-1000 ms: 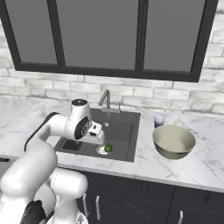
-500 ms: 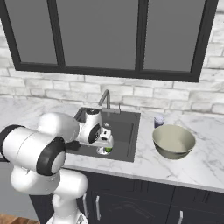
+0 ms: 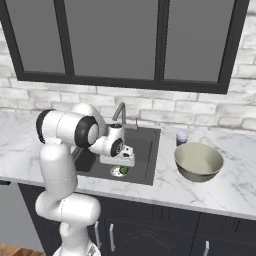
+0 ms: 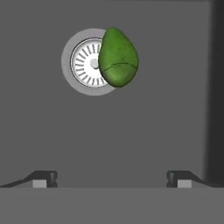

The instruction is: Pick the avocado from the sink and place it in the bowl. Then pick the bowl and place it in the microwave. Then close the microwave door and press the start button.

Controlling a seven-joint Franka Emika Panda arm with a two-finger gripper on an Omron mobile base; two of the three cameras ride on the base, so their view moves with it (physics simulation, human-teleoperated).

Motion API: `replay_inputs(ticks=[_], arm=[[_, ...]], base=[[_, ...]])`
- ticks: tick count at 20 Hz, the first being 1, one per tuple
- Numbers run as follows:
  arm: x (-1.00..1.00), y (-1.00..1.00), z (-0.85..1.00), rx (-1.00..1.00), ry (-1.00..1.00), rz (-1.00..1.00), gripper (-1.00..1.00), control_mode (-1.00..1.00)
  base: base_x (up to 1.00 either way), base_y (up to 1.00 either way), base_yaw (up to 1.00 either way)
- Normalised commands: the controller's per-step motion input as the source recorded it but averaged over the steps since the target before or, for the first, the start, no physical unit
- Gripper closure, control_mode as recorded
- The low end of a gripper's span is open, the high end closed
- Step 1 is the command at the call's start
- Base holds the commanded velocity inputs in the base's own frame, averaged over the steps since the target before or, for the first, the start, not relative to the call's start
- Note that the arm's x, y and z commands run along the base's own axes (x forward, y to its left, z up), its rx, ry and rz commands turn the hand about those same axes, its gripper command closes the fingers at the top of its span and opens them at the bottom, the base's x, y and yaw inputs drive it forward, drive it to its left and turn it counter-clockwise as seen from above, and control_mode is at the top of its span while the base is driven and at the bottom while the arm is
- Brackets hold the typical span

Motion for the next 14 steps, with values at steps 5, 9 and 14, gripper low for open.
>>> replay_inputs(ticks=[5, 9, 14], arm=[[0.72, 0.0, -0.64, 0.0, 0.17, 0.0, -1.0, -1.0], [0.63, 0.0, -0.62, 0.0, 0.13, 0.0, -1.0, -1.0], [0.53, -0.11, -0.5, 0.02, 0.11, 0.0, -1.0, -1.0]], base=[[0.0, 0.0, 0.0], [0.0, 0.0, 0.0], [0.0, 0.0, 0.0]])
